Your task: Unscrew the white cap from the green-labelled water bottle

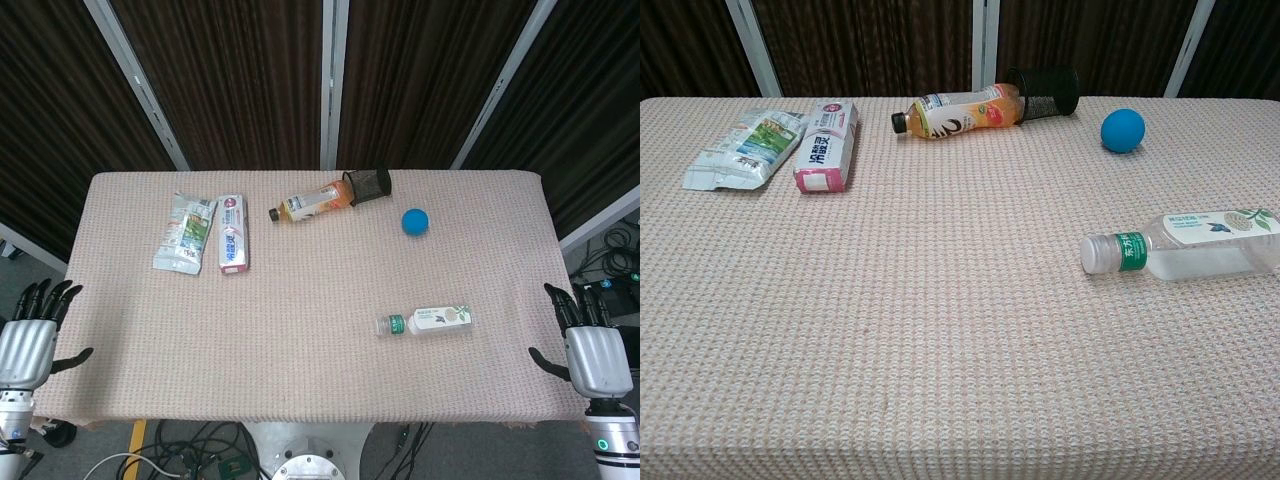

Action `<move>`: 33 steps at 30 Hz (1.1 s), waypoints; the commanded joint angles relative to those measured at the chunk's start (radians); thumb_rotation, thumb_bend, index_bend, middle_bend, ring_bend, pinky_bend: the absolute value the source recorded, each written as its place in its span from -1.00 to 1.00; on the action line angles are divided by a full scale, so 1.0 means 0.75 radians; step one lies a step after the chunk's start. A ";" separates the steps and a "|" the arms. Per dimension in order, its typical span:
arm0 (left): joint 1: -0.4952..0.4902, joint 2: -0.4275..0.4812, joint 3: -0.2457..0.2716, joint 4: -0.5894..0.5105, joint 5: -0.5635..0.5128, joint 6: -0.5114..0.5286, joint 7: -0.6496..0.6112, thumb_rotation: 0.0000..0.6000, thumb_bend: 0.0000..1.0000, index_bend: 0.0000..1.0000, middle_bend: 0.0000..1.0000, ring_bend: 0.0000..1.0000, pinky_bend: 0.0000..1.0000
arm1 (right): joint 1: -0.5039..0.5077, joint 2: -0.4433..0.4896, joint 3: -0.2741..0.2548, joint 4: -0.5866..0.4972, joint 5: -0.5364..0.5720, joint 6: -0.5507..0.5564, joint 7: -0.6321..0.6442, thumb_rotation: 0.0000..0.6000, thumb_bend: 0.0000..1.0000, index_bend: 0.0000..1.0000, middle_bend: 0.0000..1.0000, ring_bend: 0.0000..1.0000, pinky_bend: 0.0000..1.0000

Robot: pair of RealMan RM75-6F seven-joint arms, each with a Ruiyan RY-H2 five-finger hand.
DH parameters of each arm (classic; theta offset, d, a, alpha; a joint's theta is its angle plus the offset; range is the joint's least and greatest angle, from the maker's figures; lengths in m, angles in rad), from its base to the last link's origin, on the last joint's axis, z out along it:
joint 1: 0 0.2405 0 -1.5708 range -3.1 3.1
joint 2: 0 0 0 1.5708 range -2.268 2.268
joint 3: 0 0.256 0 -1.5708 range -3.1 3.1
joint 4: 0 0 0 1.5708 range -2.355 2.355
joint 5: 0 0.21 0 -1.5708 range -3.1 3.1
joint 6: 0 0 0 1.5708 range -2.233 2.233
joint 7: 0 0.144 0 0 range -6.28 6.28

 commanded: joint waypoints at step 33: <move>-0.018 -0.003 -0.011 0.047 -0.013 -0.028 -0.048 1.00 -1.00 -0.69 -0.80 -1.00 -1.00 | 0.524 -0.294 -0.013 0.332 0.056 -0.770 0.002 1.00 -0.80 -0.93 -0.63 -1.00 -0.95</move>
